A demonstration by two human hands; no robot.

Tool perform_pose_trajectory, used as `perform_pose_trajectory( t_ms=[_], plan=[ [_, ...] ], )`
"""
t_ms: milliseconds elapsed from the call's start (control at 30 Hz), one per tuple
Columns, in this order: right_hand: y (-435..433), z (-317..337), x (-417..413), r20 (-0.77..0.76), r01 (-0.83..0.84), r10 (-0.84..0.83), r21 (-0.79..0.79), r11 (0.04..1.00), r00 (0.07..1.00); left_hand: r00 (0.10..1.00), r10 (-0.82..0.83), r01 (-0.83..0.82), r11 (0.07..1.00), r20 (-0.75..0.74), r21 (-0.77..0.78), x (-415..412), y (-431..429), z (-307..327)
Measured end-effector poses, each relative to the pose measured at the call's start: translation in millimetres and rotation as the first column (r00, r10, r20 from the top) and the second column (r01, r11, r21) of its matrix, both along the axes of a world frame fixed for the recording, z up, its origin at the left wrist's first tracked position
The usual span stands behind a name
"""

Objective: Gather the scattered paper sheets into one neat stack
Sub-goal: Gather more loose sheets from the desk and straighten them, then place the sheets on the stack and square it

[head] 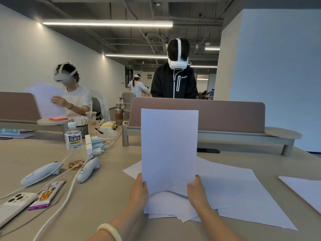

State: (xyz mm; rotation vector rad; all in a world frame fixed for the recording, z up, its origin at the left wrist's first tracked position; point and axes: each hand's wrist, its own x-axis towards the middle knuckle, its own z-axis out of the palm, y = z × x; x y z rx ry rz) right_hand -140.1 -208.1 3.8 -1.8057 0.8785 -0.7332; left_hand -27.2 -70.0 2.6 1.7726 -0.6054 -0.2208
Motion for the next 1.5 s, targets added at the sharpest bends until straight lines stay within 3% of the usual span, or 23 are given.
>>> perform_pose_trajectory(
  t_ms=[300,600,967,1067,1167,1500],
  plan=[
    [-49,16,-51,0.011,0.157,-0.157,-0.047,0.986,0.988,0.991,-0.127,0.126,0.992,0.039,0.023,-40,-37,22],
    [-112,24,-166,0.012,0.352,-0.353,-0.108,0.93,0.936,0.952,-0.305,0.304,0.951,0.01,0.06,-127,-128,28],
    [-213,9,-373,-0.165,0.631,-0.676,-0.253,0.733,0.719,0.806,-0.589,0.591,0.8,-0.058,0.099,-296,-261,11],
    [-237,1,-404,-0.211,0.661,-0.711,-0.265,0.702,0.671,0.775,-0.626,0.632,0.769,-0.083,0.1,-328,-283,3],
    [-256,-7,-420,-0.271,0.664,-0.72,-0.277,0.694,0.639,0.759,-0.641,0.649,0.735,-0.11,0.198,-348,-296,3],
    [-293,-19,-440,-0.375,0.645,-0.737,-0.359,0.675,0.562,0.723,-0.69,0.666,0.682,-0.037,0.304,-371,-326,-5]
  ],
)
